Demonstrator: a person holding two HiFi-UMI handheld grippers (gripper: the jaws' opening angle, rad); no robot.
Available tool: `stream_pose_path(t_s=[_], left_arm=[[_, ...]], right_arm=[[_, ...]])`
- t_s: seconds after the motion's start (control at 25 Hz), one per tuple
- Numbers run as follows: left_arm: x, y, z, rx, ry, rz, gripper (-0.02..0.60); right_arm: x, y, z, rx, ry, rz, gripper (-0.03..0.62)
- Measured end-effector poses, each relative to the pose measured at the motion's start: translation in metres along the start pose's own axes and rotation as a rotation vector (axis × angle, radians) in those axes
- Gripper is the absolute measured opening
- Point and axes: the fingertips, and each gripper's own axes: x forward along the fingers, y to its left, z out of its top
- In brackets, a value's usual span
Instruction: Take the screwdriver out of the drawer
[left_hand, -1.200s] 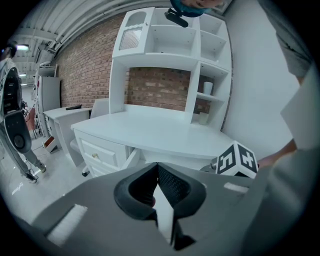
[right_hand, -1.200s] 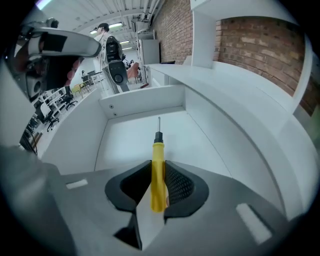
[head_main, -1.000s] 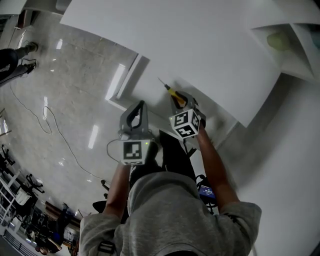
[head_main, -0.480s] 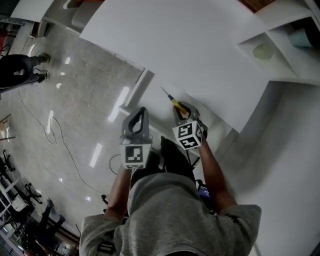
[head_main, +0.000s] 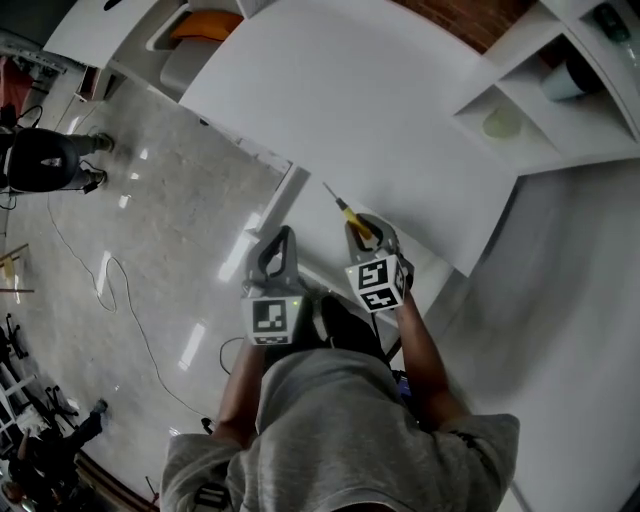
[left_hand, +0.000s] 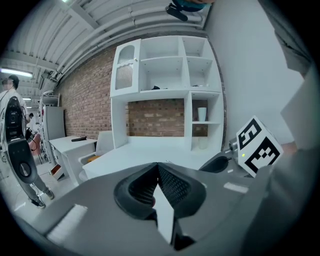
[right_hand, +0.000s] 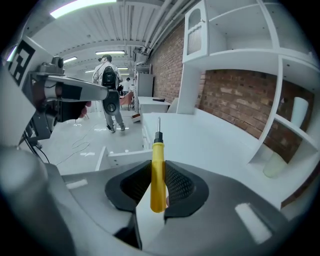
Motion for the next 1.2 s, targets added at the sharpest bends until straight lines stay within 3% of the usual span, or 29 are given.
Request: stream_pose_path(t_s=[0.64,1.2], left_arm=[[-0.014,0.019,0.045,0.02,-0.105,0.0,0.012],[0.045,0.086,0.053,0.0,-0.087,0.008,0.012]], right_arm=[[-0.031,0.01,0.073,-0.024,-0.125,-0.044,0.086],[0.043,-0.011,0.121,-0.032,-0.101,-0.042,0.086]])
